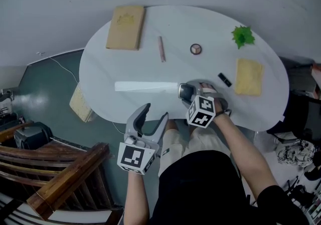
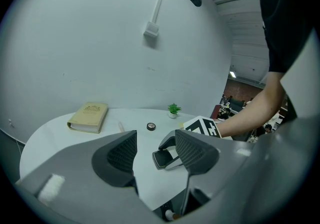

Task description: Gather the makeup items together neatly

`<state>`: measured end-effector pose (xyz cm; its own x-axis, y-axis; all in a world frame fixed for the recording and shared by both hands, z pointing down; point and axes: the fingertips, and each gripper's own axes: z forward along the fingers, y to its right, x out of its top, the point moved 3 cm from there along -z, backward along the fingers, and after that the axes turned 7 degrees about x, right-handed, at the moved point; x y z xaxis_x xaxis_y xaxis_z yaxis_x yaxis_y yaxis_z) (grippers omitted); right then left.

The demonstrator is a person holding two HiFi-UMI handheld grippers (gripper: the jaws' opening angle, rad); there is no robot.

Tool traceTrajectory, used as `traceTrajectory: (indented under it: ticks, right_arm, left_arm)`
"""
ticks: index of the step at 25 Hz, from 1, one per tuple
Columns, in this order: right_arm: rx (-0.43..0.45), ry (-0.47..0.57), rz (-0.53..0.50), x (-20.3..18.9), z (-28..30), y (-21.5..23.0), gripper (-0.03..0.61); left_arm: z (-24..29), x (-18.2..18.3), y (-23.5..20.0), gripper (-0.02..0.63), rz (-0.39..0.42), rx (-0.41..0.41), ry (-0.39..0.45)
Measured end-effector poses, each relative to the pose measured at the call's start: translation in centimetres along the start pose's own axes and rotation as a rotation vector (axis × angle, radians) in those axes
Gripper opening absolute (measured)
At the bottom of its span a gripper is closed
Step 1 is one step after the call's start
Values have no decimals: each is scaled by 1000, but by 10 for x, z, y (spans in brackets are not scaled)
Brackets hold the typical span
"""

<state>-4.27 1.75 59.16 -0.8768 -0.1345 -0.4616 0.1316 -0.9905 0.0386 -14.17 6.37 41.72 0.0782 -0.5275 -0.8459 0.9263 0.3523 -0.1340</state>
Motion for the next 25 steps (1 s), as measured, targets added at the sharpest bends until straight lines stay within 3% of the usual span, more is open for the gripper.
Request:
traceTrajectory:
  ticks: [13, 25]
  right_arm:
    - [-44, -25, 5, 5, 1, 40, 296]
    - [-39, -43, -92, 11, 5, 62, 297]
  left_arm:
    - [20, 18, -20, 229, 26, -70, -26]
    - [30, 26, -29, 229, 42, -94, -35]
